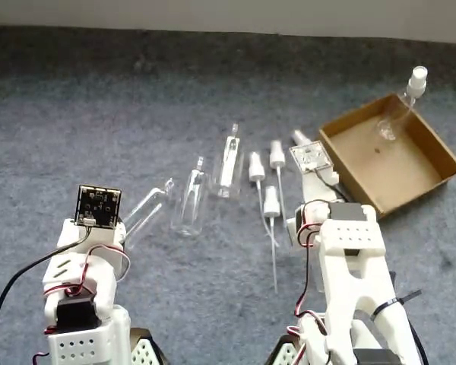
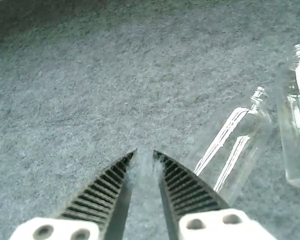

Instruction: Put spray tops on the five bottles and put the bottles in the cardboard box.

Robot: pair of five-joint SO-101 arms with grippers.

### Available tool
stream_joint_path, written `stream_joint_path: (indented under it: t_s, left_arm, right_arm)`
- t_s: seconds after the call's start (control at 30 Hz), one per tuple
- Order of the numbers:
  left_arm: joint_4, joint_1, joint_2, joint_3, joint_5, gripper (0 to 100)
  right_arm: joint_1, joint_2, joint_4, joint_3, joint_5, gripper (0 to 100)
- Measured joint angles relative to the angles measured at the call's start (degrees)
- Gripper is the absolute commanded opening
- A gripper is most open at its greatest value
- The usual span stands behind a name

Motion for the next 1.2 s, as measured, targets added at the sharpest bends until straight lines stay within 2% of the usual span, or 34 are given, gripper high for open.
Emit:
stream_joint_path:
  t_s: [0.2,0.57,1.2]
  left_arm:
    - [0.0,0.0,0.0,0.0,0.0,1]
    - [0.0,0.0,0.0,0.18,0.0,1]
    - [0.0,0.0,0.0,1.41,0.0,1]
  right_arm:
    - [0.09,7.21,-2.64,0.0,-3.08,28.9]
    - [1.85,7.38,-8.09,-0.35,-3.25,28.9]
    - [2.11,7.38,-8.62,-0.26,-3.25,25.3]
